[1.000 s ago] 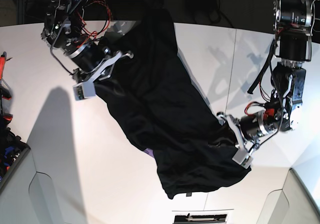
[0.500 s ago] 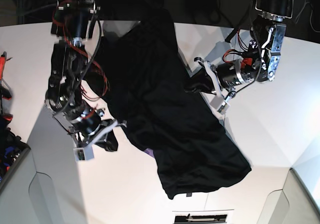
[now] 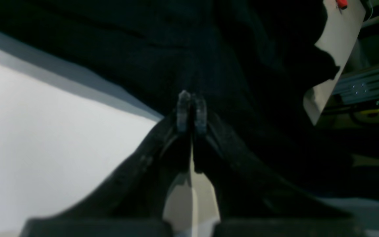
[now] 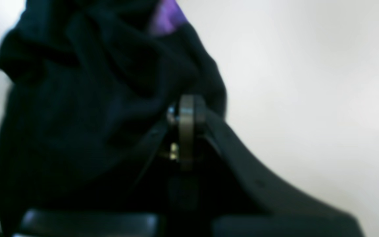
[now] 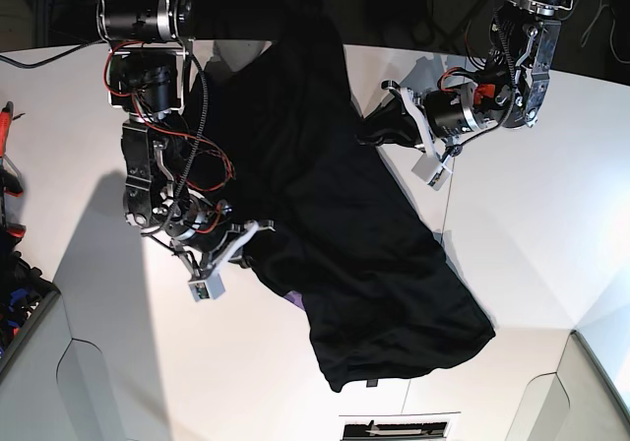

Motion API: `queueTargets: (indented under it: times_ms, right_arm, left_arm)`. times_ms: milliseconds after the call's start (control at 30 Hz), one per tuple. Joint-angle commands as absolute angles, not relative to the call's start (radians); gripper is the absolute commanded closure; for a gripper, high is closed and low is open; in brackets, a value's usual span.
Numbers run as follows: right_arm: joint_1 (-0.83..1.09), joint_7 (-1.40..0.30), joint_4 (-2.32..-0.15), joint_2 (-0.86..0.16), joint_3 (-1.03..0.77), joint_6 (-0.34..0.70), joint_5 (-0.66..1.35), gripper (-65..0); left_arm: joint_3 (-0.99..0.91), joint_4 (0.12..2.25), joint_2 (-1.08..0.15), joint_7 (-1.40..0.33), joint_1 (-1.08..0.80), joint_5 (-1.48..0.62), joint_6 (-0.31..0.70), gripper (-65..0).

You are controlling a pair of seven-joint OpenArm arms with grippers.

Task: Layout the t-shirt on the table in an organized manner, then fold the t-shirt properly
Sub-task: 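Pull the shirt edges apart with both grippers to spread it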

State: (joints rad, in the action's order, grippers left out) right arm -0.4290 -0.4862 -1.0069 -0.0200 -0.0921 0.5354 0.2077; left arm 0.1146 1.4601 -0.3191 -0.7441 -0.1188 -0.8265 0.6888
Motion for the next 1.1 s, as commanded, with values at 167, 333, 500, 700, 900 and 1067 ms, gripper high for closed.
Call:
queueTargets:
  times_ms: [167, 333, 500, 700, 900, 1067]
  right_arm:
    - [-0.414, -0.468, -1.03, -0.109, -0.09, 0.558, 0.222, 0.0]
    - [-0.328, -0.493, -1.083, -0.185, -0.09, 0.558, 0.301, 0.0]
    - [-0.171, -0.562, -1.251, -0.207, -0.091, 0.559, 0.41, 0.0]
    - [0.058, -0.573, -1.509, -0.162, -0.091, 0.565, 0.479, 0.0]
    - [0.136, -0.573, -1.635, -0.067, -0.091, 0.566, 0.472, 0.0]
    - [0.07, -0.57, -1.684, -0.049, -0.093, 0.564, 0.458, 0.0]
  left_arm:
    - [0.11, 1.475, -0.356, -0.717, -0.1, -0.733, 0.698, -1.3]
    - [0.11, 1.472, -0.371, -0.663, -0.082, -0.655, 0.698, -1.3]
    - [0.11, 1.449, -0.383, -0.62, -0.024, -0.567, 0.698, -1.3]
    - [0.11, 1.295, -0.379, -0.555, 0.125, -0.52, 0.698, -1.3]
    - [0.11, 1.043, -0.381, -0.52, 0.336, -0.503, 0.698, -1.3]
    - [0.11, 1.031, -0.447, -0.528, 0.402, -0.609, 0.698, -1.4]
